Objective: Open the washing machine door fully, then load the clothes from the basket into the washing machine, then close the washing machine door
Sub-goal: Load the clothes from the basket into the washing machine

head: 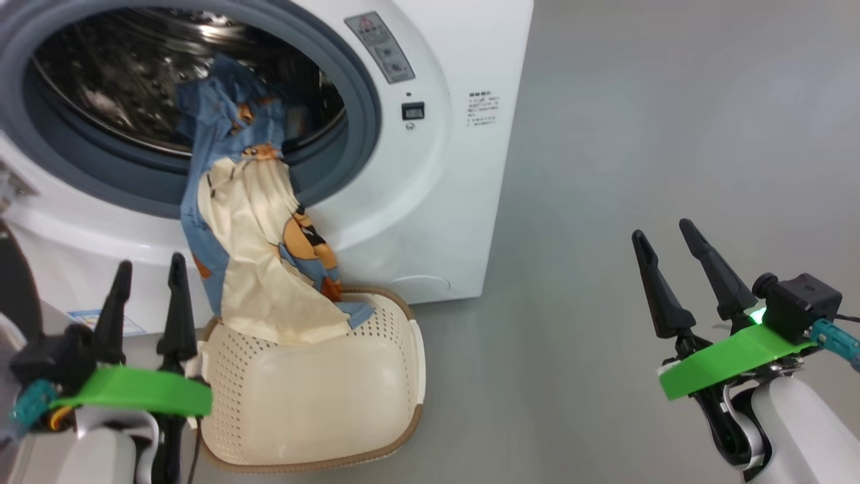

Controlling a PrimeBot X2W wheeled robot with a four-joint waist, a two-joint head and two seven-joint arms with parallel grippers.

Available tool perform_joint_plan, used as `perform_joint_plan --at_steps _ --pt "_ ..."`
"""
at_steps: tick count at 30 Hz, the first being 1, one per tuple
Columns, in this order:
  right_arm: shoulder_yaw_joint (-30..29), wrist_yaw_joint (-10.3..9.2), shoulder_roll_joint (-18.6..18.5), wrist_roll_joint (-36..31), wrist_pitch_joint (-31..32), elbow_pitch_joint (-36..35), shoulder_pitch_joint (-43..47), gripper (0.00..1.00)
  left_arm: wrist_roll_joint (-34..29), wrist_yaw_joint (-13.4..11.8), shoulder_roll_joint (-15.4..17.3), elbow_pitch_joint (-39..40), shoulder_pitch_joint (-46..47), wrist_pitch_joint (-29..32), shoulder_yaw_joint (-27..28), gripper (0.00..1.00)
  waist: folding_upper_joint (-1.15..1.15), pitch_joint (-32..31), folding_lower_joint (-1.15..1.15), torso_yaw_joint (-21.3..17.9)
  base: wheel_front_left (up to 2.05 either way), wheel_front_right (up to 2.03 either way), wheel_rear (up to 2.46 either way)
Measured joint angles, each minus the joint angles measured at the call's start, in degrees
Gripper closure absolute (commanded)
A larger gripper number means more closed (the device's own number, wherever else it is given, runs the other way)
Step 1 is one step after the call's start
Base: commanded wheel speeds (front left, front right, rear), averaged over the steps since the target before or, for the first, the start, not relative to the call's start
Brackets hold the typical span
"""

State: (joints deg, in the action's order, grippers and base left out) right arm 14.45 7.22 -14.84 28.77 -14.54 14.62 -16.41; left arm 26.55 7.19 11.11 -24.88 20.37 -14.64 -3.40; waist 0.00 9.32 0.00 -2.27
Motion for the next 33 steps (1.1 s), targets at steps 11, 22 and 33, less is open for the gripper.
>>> perform_joint_plan --at_steps 11,22,33 --pt "-0.1 0.00 -0.6 0.3 0.0 0.0 1.9 0.00 -2.6 0.0 -1.8 5.1 -7.3 0.0 2.3 0.00 0.00 -3.0 0.00 1.3 0.00 0.00 0.00" --pt "-0.2 0.00 -1.1 0.3 0.0 0.1 3.2 0.00 -3.9 0.0 -3.7 5.2 -9.1 0.0 2.8 0.00 0.00 -4.0 0.00 1.4 0.00 0.00 0.00" --pt "-0.2 0.00 -1.3 0.4 0.0 0.1 3.2 0.00 -3.9 0.0 -4.1 4.9 -9.1 0.0 2.9 0.00 0.00 -3.2 0.00 1.3 0.00 0.00 0.00"
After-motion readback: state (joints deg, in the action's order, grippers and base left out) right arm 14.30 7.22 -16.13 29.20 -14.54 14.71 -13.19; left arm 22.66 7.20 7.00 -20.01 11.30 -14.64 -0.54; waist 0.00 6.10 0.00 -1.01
